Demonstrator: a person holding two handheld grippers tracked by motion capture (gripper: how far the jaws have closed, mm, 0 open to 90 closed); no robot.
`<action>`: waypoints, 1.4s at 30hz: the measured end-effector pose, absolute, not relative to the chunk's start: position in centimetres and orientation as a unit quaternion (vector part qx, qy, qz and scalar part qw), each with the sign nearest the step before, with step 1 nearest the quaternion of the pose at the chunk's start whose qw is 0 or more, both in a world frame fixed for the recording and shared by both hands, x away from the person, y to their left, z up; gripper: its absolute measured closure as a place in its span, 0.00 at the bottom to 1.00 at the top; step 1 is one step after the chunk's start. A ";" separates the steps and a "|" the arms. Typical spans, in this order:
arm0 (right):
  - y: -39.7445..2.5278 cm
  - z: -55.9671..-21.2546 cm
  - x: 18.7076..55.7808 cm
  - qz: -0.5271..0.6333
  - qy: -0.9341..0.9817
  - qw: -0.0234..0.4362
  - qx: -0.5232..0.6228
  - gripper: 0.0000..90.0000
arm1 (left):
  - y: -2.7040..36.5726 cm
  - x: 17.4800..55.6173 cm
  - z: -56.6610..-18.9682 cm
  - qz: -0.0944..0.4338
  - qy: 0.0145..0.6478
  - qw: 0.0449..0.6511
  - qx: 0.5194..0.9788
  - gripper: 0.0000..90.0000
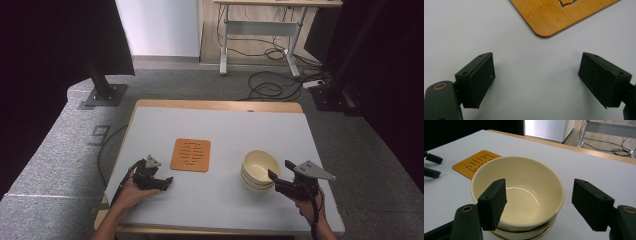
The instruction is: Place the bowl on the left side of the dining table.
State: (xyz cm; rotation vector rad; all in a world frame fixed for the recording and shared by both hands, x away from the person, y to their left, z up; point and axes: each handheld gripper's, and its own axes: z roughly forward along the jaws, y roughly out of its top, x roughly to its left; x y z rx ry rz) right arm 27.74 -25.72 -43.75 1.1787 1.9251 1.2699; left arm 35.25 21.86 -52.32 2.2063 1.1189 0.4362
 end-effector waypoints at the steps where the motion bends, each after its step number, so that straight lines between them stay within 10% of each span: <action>1: -25.7 -43.8 27.7 0.472 0.716 0.273 0.437 0.31 | 21.9 35.2 -52.3 0.165 0.423 0.310 0.835 0.15; 42: -20.9 -44.6 28.3 0.472 0.749 0.230 0.405 0.31 | 21.9 35.3 -52.3 0.165 0.422 0.308 0.837 0.15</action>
